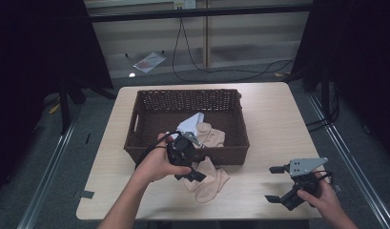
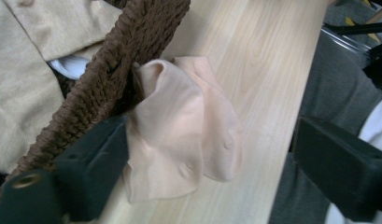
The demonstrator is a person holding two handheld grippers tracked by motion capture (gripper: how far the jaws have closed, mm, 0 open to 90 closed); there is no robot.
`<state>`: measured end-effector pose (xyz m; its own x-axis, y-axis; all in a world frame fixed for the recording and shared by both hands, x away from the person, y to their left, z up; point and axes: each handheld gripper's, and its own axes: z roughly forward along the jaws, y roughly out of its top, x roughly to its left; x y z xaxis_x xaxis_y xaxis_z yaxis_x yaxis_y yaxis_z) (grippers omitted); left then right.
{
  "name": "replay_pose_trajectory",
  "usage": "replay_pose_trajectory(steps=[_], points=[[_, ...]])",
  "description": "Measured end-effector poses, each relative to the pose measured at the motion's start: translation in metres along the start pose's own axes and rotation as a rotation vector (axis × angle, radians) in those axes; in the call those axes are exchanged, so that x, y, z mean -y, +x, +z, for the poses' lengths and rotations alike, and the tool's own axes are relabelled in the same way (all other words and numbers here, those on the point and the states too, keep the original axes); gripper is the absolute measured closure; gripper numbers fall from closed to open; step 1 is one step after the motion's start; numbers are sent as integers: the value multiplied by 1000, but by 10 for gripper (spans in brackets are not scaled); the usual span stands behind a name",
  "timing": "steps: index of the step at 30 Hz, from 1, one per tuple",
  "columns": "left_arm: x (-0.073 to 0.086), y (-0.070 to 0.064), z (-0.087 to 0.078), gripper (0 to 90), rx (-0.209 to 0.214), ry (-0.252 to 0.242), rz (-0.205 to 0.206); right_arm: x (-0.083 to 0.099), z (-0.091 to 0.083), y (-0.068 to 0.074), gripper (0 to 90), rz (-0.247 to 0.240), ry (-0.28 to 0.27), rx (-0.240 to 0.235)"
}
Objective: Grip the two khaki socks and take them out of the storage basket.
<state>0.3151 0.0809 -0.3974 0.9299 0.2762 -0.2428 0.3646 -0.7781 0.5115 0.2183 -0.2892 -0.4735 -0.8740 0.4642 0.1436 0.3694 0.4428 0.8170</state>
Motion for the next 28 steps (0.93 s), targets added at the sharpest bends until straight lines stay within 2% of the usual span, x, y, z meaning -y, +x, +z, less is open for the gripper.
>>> replay_pose_trajectory(steps=[2,5,9,10,11,12,20,28], points=[[5,-1,3,87,-5,-1,15,0,0,0,13,-1,1,1],[9,-2,6,83,5,-9,7,0,0,0,13,1,3,2],[20,-3,14,61,-12,-30,7,0,1,0,13,0,3,-3],[21,-2,16,58,-11,-31,12,0,0,0,13,0,4,-1],[23,-1,17,58,-13,-18,38,0,1,0,13,0,4,-2],[25,-2,19,56,-14,-35,18,0,1,0,13,0,4,-3],[40,3,35,56,-29,-46,50,0,0,1,13,-2,6,-3],[40,-1,45,62,-35,-47,64,0,0,1,13,-4,7,-4]])
